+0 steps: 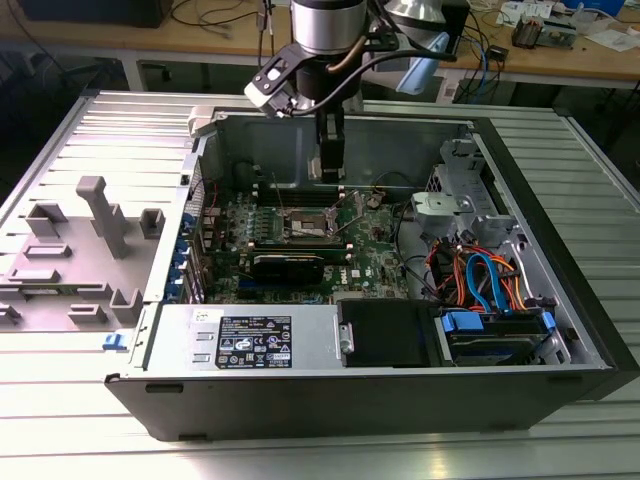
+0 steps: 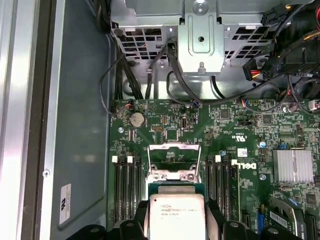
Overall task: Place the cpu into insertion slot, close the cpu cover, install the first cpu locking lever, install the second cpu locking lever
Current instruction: 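Place the cpu into insertion slot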
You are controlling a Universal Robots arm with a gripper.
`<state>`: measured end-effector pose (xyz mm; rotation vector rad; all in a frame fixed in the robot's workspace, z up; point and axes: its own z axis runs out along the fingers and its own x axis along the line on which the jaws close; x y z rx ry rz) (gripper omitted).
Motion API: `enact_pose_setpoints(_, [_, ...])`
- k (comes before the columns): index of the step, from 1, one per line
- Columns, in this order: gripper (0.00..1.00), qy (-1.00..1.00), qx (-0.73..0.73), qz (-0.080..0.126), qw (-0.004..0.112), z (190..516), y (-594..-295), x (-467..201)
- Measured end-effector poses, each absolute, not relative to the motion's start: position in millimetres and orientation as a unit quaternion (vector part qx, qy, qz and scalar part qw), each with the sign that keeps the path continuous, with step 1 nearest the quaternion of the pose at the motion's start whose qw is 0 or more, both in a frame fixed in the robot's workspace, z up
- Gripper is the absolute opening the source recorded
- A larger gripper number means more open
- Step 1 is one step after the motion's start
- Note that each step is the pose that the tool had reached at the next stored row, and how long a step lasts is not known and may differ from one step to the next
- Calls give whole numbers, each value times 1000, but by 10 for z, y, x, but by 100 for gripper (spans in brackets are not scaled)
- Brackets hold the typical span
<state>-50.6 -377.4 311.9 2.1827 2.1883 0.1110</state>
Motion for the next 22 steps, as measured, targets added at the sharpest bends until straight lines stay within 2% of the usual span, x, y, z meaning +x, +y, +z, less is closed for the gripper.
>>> enact_pose_setpoints(22, [54, 711, 701, 39, 26, 2741, -3777, -739])
